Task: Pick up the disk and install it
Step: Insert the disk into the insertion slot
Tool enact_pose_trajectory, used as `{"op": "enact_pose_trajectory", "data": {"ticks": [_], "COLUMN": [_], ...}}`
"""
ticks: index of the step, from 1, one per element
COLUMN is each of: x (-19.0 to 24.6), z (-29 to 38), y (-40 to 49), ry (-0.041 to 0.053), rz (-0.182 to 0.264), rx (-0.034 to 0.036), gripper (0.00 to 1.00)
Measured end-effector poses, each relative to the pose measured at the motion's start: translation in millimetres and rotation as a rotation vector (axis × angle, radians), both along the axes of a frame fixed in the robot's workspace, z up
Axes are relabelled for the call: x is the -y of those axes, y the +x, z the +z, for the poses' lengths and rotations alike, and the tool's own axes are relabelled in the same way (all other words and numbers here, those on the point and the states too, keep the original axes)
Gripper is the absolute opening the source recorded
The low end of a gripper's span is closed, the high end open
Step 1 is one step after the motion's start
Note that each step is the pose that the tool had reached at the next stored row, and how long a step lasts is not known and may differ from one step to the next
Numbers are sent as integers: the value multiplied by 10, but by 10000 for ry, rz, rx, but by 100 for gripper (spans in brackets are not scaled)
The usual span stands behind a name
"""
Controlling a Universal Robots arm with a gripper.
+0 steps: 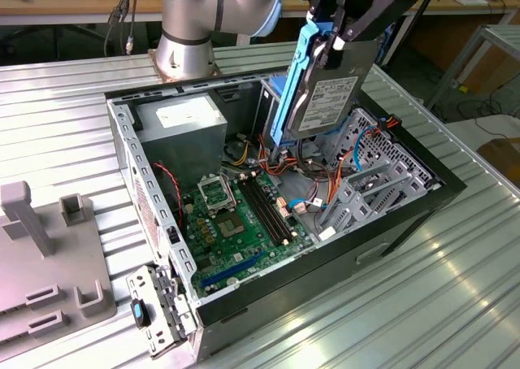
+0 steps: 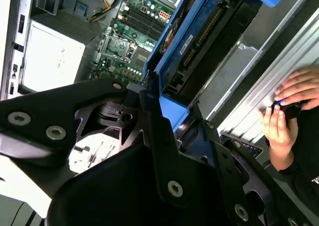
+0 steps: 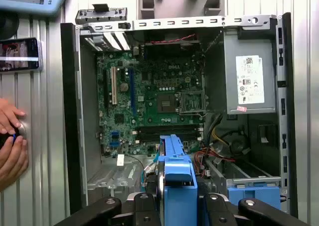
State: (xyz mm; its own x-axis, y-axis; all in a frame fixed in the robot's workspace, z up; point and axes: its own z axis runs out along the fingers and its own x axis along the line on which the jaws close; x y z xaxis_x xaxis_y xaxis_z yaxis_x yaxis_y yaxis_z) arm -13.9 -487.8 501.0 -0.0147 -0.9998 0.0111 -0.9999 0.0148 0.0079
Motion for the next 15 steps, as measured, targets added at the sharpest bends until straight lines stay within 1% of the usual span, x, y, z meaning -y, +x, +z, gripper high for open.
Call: {"op": "enact_pose_trajectory", "data": {"ticks": [1,15], "x": [1,0], "z": [-28,-55], "y": [123,167], "ry": [0,0], "rz": [-1,-1], "rx": [0,0], "gripper": [37,37]}}
